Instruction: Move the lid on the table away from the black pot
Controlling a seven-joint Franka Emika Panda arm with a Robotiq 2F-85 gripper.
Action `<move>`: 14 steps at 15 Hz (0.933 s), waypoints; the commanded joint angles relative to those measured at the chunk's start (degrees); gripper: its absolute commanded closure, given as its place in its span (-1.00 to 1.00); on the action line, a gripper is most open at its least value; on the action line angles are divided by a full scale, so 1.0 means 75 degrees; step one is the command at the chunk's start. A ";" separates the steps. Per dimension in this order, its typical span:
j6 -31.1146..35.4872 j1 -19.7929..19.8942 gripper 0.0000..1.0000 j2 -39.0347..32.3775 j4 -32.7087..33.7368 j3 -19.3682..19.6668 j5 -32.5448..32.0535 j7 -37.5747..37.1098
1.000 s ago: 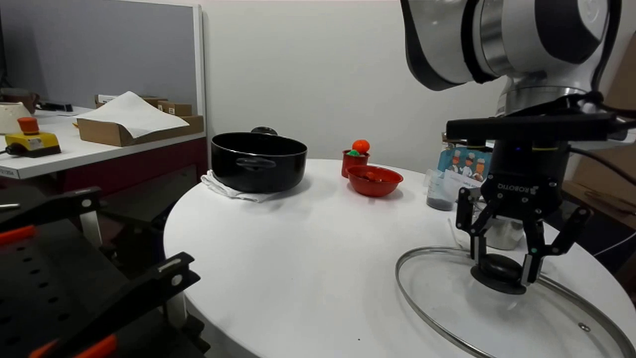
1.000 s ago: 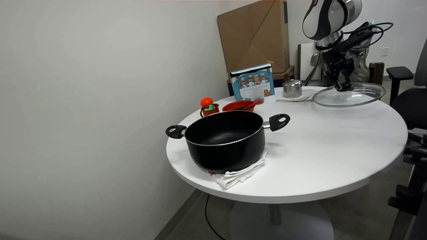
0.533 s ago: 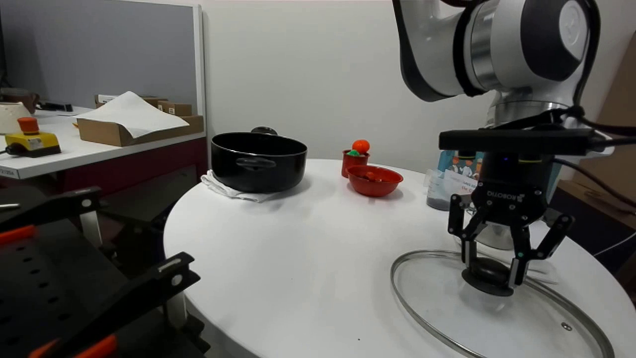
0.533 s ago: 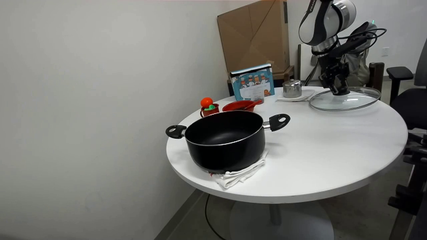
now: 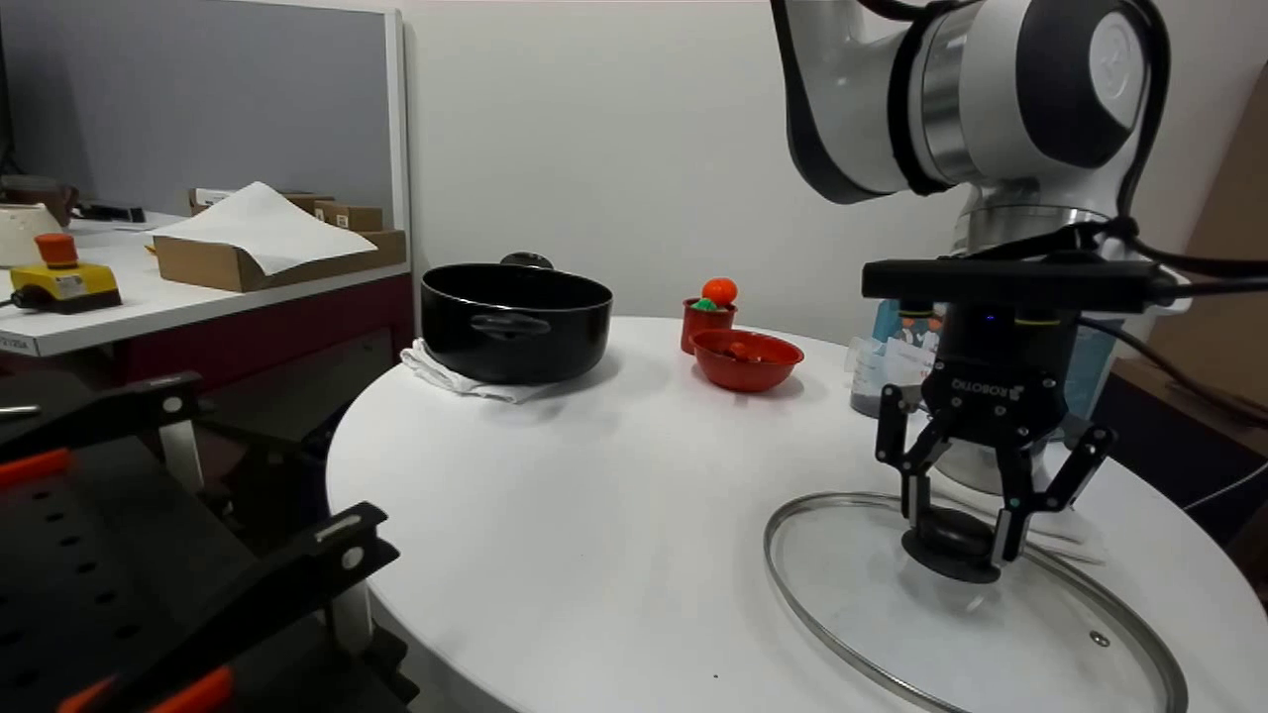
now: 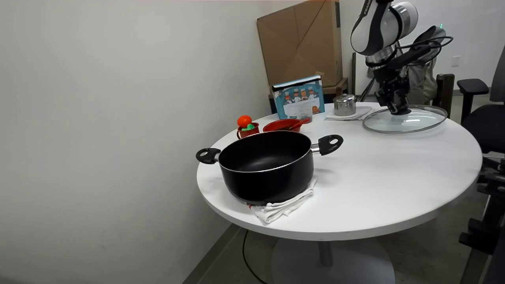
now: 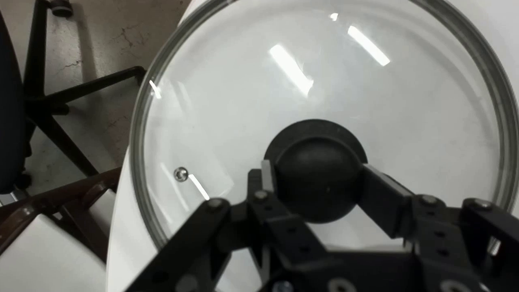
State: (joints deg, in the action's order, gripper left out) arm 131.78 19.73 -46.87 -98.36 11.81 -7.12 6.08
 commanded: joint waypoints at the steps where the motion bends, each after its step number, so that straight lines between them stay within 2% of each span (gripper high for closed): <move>1: 0.0004 0.0027 0.48 -0.0019 0.0013 -0.0026 -0.0025 0.0364; 6: 0.0379 0.0126 0.48 0.0033 -0.0239 -0.0059 -0.0012 0.0699; 7: 0.0450 0.0141 0.19 0.0044 -0.0284 -0.0059 -0.0007 0.0731; 8: 0.0535 0.0166 -0.52 0.0044 -0.0324 -0.0067 0.0000 0.0790; 9: 0.0583 0.0186 -0.54 0.0039 -0.0345 -0.0076 0.0009 0.0835; 12: 0.0670 0.0240 -0.94 0.0083 -0.0480 -0.0071 0.0050 0.0858; 14: 0.0644 0.0280 -1.00 0.0312 -0.0635 -0.0123 0.0115 0.0914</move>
State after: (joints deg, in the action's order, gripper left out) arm 135.31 20.97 -46.92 -100.79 11.66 -7.12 11.16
